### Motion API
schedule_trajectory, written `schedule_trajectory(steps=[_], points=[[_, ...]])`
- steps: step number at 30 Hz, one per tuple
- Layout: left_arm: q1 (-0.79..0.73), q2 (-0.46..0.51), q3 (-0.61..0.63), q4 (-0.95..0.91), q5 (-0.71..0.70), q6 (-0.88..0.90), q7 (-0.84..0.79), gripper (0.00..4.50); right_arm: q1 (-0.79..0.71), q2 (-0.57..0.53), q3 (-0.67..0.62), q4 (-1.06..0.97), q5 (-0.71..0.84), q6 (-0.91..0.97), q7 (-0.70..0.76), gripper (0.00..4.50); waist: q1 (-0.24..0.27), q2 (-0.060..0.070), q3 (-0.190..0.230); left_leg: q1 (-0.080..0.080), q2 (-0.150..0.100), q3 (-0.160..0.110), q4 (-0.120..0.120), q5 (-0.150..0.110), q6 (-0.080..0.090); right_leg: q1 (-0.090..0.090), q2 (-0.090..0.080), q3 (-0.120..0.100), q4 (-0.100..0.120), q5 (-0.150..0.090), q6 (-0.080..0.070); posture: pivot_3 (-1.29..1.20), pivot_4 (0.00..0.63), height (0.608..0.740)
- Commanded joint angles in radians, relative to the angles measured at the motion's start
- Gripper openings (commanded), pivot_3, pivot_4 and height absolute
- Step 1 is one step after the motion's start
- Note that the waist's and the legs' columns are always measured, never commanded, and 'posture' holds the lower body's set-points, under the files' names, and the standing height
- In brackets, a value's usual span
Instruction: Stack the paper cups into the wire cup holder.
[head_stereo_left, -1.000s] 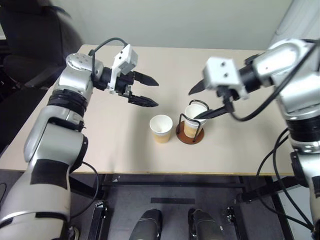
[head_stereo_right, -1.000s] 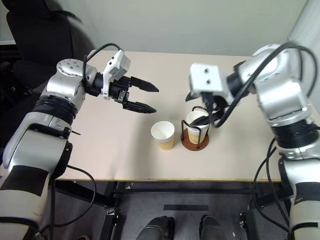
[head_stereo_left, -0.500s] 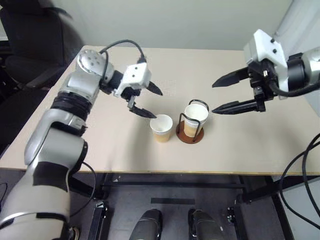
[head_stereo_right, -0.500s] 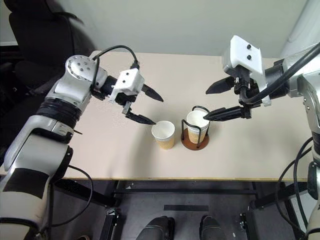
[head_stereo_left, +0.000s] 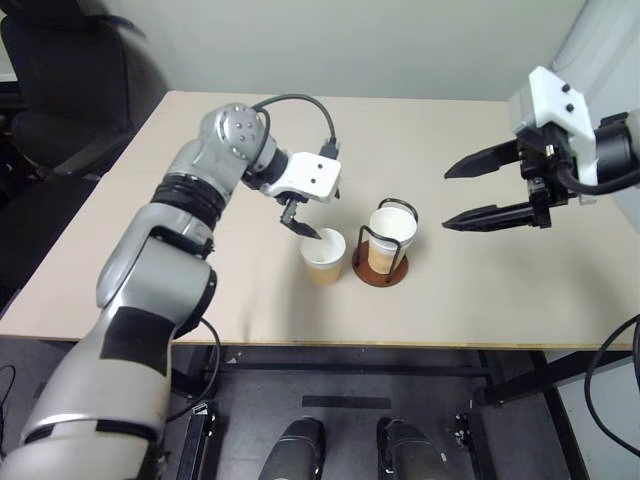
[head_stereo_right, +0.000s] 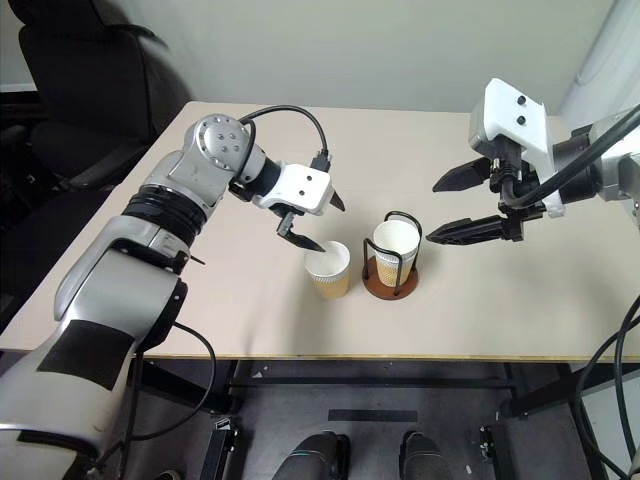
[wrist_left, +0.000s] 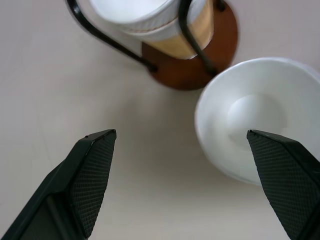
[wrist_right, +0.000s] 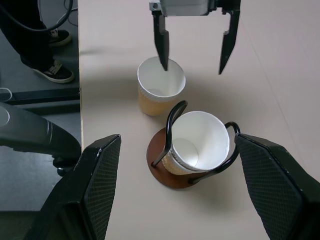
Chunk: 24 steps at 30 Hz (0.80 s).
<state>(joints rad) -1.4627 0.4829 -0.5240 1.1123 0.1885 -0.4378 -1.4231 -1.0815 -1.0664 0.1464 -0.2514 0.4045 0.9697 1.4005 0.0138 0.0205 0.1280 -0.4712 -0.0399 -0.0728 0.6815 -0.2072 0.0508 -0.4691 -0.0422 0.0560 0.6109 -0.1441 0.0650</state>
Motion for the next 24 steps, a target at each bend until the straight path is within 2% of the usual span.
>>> schedule_trajectory(steps=[1, 16, 24], points=[[-0.043, -0.017, 0.026, 0.034, 0.043, -0.026, 0.052, 4.5, -0.009, -0.027, -0.033, -0.028, 0.024, 0.002, -0.011, 3.66, 0.001, 0.0, 0.0, 0.0, 0.001, -0.001, 0.0, 0.0, 0.0, 0.0, -0.001, 0.001, 0.0, 0.001, 0.001, 0.0, 0.15, 0.74], [-0.038, -0.091, 0.056, 0.098, 0.094, -0.031, 0.053, 4.5, 0.027, -0.073, -0.028, -0.052, 0.054, -0.012, -0.022, 3.66, 0.006, 0.0, 0.0, 0.0, 0.0, 0.0, 0.002, -0.001, 0.001, 0.001, -0.001, 0.001, 0.0, 0.002, 0.003, 0.0, 0.15, 0.74], [-0.019, -0.143, 0.054, 0.14, 0.14, 0.003, 0.083, 4.5, 0.048, -0.058, -0.034, -0.066, 0.07, -0.026, -0.03, 3.66, 0.008, 0.0, 0.0, 0.0, 0.0, 0.001, 0.002, -0.001, 0.002, 0.001, -0.001, 0.001, 0.001, 0.004, 0.007, 0.0, 0.15, 0.74]])
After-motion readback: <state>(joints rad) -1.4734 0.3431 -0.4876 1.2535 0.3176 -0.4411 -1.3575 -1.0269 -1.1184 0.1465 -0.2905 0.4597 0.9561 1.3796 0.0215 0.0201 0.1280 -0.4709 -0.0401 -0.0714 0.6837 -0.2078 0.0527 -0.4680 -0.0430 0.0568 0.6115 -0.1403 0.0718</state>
